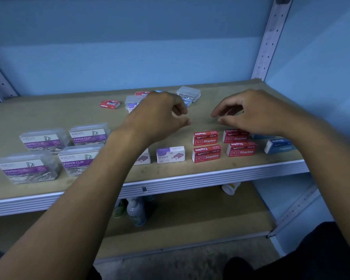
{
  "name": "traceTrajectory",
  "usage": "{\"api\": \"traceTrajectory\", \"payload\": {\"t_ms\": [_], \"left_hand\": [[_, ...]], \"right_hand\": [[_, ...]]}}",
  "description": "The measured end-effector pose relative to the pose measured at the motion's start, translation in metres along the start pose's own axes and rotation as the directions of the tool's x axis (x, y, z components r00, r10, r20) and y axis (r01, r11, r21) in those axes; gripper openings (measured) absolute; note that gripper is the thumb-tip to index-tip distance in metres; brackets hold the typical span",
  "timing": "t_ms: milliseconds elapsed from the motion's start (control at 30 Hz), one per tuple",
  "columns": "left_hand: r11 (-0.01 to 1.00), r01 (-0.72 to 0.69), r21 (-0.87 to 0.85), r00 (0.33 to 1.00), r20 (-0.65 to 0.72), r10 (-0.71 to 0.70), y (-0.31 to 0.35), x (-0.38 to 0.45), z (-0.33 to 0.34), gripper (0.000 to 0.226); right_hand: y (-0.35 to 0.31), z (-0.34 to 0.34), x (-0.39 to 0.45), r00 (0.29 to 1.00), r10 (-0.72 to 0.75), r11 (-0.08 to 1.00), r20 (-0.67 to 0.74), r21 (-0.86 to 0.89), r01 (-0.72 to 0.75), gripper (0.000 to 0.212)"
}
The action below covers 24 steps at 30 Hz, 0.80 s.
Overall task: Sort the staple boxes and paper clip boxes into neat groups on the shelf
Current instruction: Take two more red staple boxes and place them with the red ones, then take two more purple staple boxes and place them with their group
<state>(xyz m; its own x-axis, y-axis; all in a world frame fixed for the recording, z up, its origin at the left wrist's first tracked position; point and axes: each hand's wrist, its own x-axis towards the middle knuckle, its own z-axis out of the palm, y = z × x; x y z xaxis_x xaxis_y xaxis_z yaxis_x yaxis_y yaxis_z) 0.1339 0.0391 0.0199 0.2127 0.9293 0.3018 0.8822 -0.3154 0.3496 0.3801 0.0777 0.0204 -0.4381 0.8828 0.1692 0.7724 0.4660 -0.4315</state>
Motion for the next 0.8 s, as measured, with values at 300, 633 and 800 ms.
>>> {"api": "traceTrajectory", "payload": {"t_ms": [300,633,800], "left_hand": [[0.965,0.23,0.122,0.972,0.006,-0.233,-0.039,0.013,-0.012,0.05],[0.911,0.354,0.212,0.92,0.095,-0.38,-0.058,0.026,-0.014,0.064],[0.91,0.353,0.218,0.919,0.101,-0.381,-0.065,0.027,-0.014,0.061]], "right_hand": [[-0.034,0.024,0.037,0.996,0.002,1.0,0.086,-0.011,-0.001,0.034],[-0.073,0.055,0.091,0.99,0.009,0.993,0.141,-0.118,0.007,0.056],[-0.078,0.067,0.109,0.976,0.035,0.982,0.215,-0.189,0.006,0.051]]}}
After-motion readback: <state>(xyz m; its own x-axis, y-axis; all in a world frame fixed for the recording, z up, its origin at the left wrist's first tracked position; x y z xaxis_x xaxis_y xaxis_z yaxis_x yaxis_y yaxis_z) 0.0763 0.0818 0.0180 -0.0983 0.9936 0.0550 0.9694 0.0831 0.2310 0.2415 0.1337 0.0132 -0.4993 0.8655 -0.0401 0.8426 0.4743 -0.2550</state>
